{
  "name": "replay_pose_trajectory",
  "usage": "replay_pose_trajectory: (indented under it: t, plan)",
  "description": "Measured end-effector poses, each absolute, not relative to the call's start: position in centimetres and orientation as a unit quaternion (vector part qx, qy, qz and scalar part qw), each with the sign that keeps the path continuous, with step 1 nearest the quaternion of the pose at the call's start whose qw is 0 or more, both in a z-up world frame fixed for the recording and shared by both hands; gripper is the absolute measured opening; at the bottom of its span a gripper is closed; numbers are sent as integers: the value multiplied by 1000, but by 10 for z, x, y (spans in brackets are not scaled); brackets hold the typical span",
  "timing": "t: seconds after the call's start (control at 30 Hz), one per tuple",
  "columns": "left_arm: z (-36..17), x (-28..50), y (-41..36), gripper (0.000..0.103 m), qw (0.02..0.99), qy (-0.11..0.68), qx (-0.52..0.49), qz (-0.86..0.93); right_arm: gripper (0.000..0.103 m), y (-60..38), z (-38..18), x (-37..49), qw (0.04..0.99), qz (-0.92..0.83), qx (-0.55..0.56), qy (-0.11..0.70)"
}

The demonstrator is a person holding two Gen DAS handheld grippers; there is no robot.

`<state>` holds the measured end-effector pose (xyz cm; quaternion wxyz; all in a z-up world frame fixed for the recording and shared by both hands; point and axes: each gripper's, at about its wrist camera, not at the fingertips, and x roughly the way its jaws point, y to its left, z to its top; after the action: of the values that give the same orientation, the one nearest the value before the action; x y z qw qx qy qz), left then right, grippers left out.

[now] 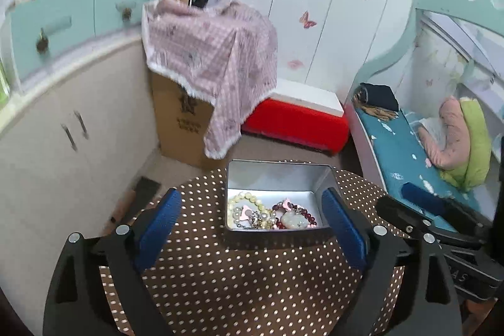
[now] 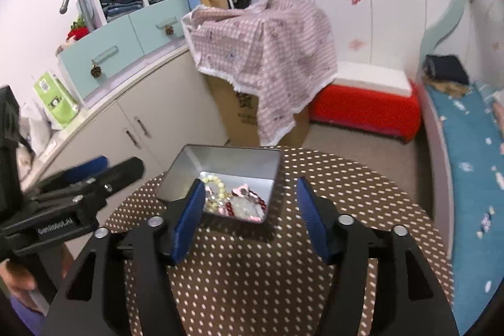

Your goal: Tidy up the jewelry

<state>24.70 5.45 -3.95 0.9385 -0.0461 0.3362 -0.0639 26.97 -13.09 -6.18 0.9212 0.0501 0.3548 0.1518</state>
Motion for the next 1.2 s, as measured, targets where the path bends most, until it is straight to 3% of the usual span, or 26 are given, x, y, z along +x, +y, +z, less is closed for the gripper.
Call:
replay_pose_trajectory:
  t: [0.47, 1.2]
  plan:
    - [3, 135, 30, 91, 963, 261, 7, -63, 74, -146, -6, 147, 952, 137, 39, 271]
    - [53, 18, 12, 91, 990, 131, 47, -33, 74, -150, 47, 14, 981, 99, 4, 167]
